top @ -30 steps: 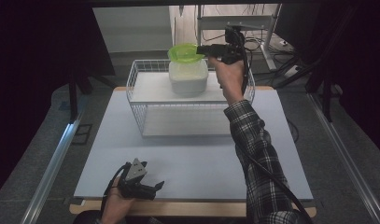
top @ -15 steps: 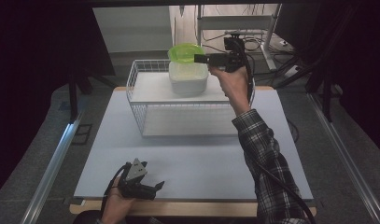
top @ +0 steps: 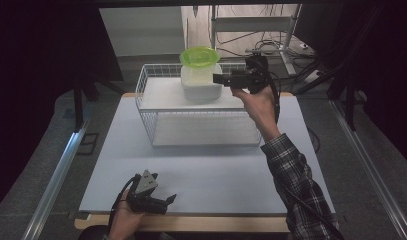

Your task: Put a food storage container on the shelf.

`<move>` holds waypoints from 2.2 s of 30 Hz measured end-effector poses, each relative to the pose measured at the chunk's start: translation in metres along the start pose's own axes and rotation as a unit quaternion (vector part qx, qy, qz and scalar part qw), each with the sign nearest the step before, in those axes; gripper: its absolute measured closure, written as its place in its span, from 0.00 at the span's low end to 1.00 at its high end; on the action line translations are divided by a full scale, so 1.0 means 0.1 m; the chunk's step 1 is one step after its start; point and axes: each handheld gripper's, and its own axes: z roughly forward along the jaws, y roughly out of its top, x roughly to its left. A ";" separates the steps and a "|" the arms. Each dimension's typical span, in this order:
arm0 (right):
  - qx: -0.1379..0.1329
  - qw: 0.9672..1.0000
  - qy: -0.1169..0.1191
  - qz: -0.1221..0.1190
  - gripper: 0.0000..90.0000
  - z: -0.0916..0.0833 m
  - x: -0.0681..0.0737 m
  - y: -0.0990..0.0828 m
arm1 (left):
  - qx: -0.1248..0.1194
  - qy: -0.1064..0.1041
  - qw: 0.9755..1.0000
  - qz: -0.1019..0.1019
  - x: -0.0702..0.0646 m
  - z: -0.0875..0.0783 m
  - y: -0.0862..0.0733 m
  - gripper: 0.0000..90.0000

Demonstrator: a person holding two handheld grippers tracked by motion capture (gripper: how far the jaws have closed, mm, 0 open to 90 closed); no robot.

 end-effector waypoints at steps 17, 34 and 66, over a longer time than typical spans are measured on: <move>0.021 0.997 -0.016 -0.074 0.10 -0.21 0.12 -0.50 | -0.003 -0.003 1.000 0.000 -0.01 0.00 0.00 0.05; 0.039 0.993 -0.037 -0.107 0.04 -0.44 0.04 -1.44 | -0.002 -0.007 1.000 0.002 -0.01 0.00 0.00 0.05; 0.168 0.972 -0.104 -0.129 0.00 -0.50 -0.06 -2.82 | 0.003 -0.014 1.000 -0.002 0.01 0.04 -0.03 0.04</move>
